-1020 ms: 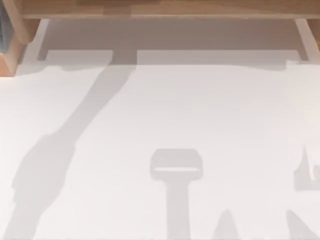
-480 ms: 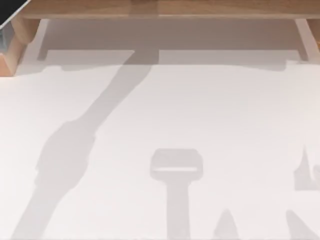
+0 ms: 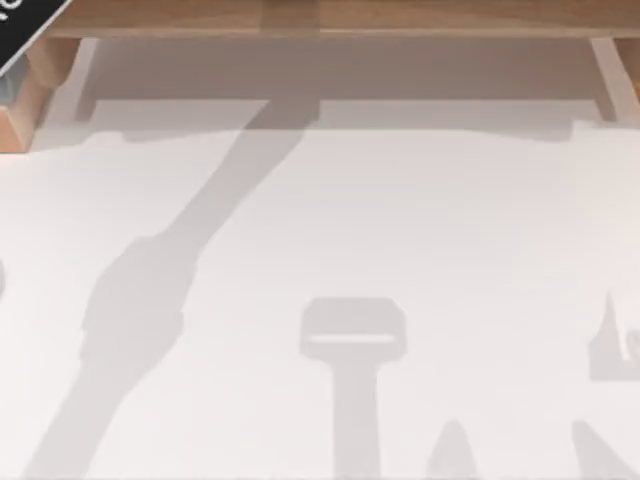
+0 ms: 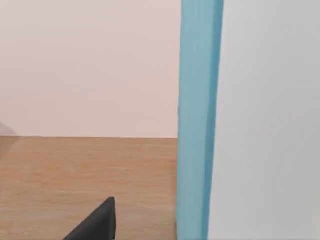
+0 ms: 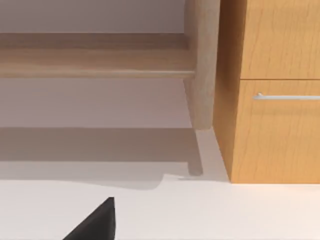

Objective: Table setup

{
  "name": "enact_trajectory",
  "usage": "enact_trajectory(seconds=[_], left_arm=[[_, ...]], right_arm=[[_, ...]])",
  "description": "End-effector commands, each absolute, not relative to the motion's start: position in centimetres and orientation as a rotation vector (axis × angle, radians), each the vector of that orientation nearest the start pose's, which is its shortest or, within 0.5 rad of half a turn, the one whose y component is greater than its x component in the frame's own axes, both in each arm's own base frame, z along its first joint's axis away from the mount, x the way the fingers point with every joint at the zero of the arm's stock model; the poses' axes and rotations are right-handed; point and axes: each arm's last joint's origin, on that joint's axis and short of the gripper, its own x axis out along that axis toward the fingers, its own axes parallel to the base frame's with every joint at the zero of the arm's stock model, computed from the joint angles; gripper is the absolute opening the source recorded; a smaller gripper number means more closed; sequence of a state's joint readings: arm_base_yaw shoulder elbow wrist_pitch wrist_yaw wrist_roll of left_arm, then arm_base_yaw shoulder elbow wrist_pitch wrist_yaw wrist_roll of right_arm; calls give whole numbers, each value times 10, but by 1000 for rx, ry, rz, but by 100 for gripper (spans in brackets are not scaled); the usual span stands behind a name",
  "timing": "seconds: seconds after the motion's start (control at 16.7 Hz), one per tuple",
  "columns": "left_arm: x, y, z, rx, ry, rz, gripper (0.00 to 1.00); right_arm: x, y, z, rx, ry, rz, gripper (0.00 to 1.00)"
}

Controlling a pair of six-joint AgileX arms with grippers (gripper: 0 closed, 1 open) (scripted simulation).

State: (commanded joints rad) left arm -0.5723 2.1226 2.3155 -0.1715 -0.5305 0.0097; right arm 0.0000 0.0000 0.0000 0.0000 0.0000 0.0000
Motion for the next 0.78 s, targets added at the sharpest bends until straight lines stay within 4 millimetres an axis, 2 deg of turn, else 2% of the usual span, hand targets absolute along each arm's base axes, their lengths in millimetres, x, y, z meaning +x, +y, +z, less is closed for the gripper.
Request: enact_trajectory(seconds=[0.36,0.78], left_arm=[[429,-244,433,-13,-11,-17,100],[429,-244,433,-13,-11,-17,47]], right_arm=[[106,-1,160,0,0,0,100],[106,-1,160,0,0,0,100]])
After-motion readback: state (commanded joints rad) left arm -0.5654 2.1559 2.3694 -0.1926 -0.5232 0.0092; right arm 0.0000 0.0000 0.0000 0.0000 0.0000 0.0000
